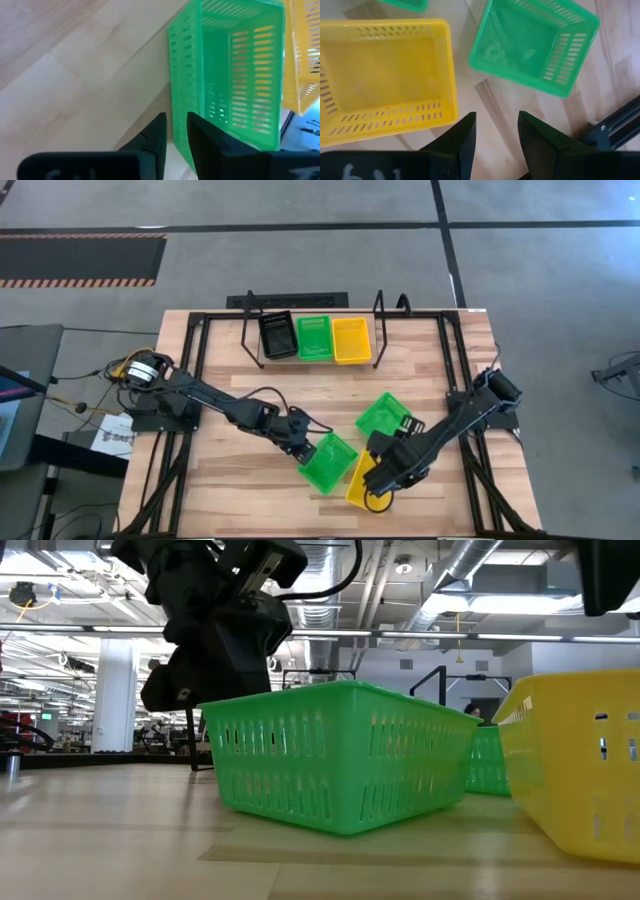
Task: Stack baskets on shelf by color
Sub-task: Stack the top green bin on top of the green bin on the shelf
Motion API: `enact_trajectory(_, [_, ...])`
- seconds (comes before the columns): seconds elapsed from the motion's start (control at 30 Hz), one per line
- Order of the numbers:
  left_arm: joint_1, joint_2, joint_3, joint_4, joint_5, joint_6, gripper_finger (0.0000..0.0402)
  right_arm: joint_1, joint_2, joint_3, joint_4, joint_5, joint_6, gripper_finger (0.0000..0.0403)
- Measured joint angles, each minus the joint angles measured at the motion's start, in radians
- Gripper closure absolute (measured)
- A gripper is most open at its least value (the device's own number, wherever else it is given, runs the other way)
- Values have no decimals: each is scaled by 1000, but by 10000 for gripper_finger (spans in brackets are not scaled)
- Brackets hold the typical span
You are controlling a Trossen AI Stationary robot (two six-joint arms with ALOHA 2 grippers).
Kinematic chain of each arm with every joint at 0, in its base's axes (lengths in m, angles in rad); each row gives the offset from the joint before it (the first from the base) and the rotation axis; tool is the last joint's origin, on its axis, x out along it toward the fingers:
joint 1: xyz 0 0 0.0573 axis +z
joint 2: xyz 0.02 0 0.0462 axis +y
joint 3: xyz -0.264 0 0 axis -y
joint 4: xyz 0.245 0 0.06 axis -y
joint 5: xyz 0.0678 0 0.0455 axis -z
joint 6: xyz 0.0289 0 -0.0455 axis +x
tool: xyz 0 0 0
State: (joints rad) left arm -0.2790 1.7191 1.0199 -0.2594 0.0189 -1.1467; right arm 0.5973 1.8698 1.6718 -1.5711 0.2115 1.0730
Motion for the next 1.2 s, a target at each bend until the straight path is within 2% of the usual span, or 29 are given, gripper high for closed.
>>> enact_trajectory(0.5, [10,0,0,97,8,80,345,-24,0,0,0,7,-52,242])
enact_trajectory(0.7, [37,0,0,94,7,19,345,-24,0,0,0,7,-53,242])
enact_trajectory(0.8, [51,0,0,94,-30,35,345,-24,0,0,0,7,-53,241])
enact_trajectory(0.93, [70,0,0,94,-132,81,345,-24,0,0,0,7,-53,244])
enact_trajectory(1.2, [75,0,0,91,-42,165,345,-24,0,0,0,7,-53,246])
